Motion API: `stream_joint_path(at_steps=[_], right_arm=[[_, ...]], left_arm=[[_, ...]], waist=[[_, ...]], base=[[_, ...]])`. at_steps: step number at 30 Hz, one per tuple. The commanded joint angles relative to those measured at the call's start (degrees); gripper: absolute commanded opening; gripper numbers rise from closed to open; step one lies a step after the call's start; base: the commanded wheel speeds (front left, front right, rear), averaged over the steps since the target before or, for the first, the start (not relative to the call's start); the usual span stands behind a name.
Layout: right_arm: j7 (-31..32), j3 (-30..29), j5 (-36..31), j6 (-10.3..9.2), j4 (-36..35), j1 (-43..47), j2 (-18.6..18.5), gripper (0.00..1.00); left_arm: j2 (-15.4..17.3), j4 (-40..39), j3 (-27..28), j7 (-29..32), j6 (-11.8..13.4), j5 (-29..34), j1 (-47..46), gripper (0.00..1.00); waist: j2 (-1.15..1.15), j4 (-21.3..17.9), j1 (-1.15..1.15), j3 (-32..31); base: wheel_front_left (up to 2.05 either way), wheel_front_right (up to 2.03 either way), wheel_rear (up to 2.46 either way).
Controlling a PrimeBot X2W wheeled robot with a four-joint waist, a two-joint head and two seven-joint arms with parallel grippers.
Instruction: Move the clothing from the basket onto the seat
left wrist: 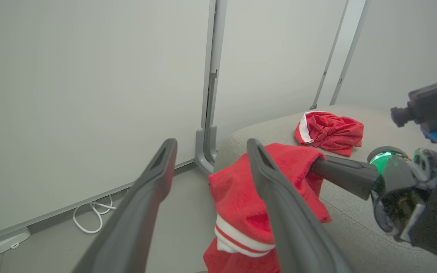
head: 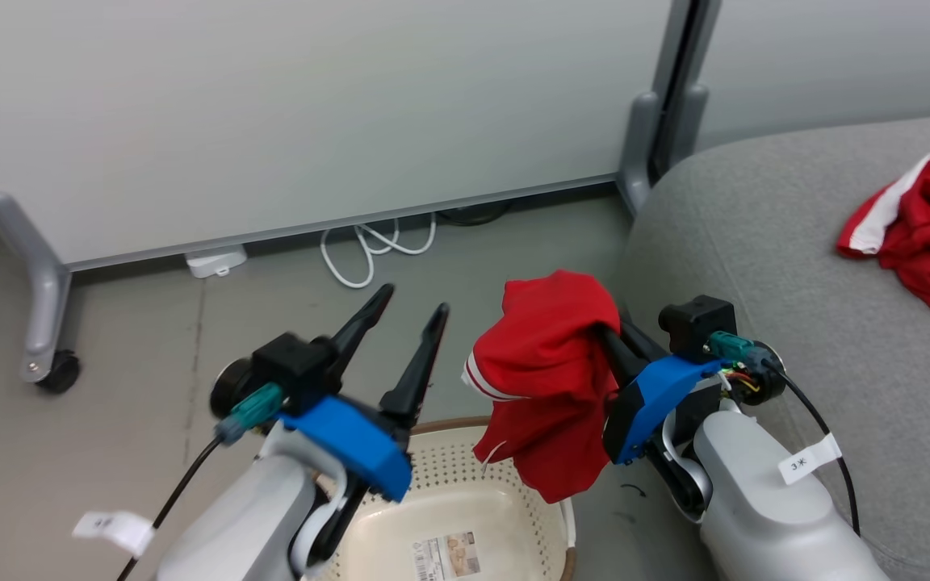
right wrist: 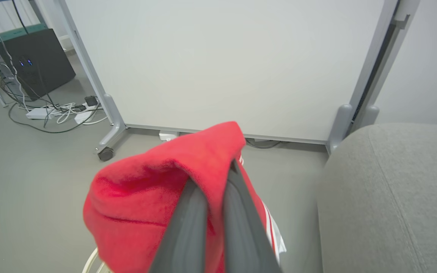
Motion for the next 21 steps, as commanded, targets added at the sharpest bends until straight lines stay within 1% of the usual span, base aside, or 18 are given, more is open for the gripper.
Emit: stream_joint_path(at_steps=[1, 4, 8, 10, 13, 16, 21], right_arm=[[0.1, 0.0, -0.6, 0.03, -0.8, -0.4, 0.0, 0.0], [0.6, -0.1, -1.2, 0.03, -2.5, 0.2, 0.0, 0.0], [1.3, -0.4, -1.7, 0.03, -5.1, 1.3, 0.0, 0.0], [1.7, -0.5, -1.9, 0.03, -6.3, 2.0, 0.0, 0.0], [2.5, -0.9, -2.2, 0.03, -8.2, 2.9, 0.0, 0.0], [3.1, -1.5, -2.7, 0.03, -9.8, 3.9, 0.0, 0.0], [3.7, -2.6, -2.9, 0.03, -12.5, 5.1, 0.0, 0.0]], left_arm=[[0.5, -1.3, 1.7, -0.3, 0.2, 1.5, 2.1, 1.0], [1.4, -4.0, 6.4, -0.3, 0.4, 4.8, 6.8, 1.0], [1.6, -7.4, 12.5, -0.2, 0.4, 8.6, 12.4, 1.0], [1.4, -8.9, 15.6, -0.3, 0.6, 10.2, 15.4, 1.0], [0.9, -10.7, 19.8, -0.3, 0.0, 12.1, 19.2, 1.0], [0.4, -11.8, 22.6, -0.3, -0.8, 14.0, 22.3, 1.0], [-0.2, -13.1, 25.7, -0.3, -2.2, 16.7, 25.3, 1.0]], waist=[[0.0, -1.6, 0.0, 0.7], [0.0, -3.5, 0.0, 1.1], [0.0, -6.3, 0.0, 1.6], [0.0, -7.8, 0.0, 1.9], [0.0, -10.0, 0.0, 2.4], [0.0, -12.1, 0.0, 3.1], [0.0, -15.4, 0.0, 4.4]], base=[[0.0, 0.0, 0.0], [0.0, 0.0, 0.0], [0.0, 0.0, 0.0], [0.0, 0.0, 0.0], [0.0, 0.0, 0.0], [0.0, 0.0, 0.0], [0.0, 0.0, 0.0]])
